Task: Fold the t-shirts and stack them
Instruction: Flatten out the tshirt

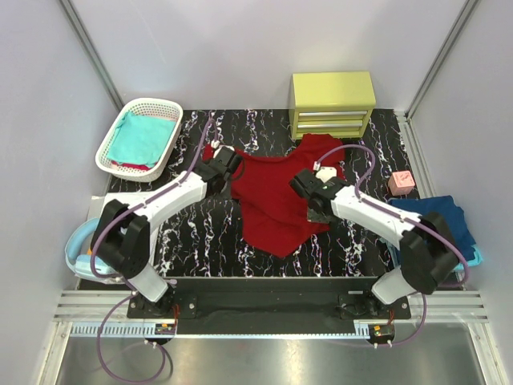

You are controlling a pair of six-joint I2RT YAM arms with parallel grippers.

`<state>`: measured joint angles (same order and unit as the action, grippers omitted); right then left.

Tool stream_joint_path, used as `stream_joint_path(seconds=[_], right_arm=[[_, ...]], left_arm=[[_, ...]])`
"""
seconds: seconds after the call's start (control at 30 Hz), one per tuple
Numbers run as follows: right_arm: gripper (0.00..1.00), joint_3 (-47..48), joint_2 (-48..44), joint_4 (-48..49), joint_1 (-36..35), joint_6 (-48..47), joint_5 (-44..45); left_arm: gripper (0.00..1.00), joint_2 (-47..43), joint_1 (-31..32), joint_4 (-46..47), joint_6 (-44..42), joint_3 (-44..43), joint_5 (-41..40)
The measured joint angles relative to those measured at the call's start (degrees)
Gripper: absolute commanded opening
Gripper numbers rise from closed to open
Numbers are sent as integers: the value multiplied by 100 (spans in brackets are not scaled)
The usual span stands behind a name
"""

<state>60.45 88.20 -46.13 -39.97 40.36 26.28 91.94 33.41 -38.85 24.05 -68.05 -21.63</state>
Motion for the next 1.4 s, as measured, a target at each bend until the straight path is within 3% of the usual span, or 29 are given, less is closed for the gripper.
stream_joint_path(seconds=[0.43,0.67,0.8,0.97,1.23,1.4], right_arm=[[0,20,-850,-2251,0,1014,153],[41,44,-1384,-2426,0,1056,90],[53,411,-1838,-2374,0,802,-4],[53,857,-1897,-2135,-153,382,-461],[50,155,-1952,-1788,-1305,437,-1231],[50,39,-1963,-1731,-1425,695,-1058]], left_arm=[[30,232,90,0,0,-146,57],[31,232,142,0,0,-149,52],[31,232,221,0,2,-149,50],[31,232,321,0,48,-146,50],[31,216,431,2,184,-127,72],[31,85,859,-4,345,-79,103]])
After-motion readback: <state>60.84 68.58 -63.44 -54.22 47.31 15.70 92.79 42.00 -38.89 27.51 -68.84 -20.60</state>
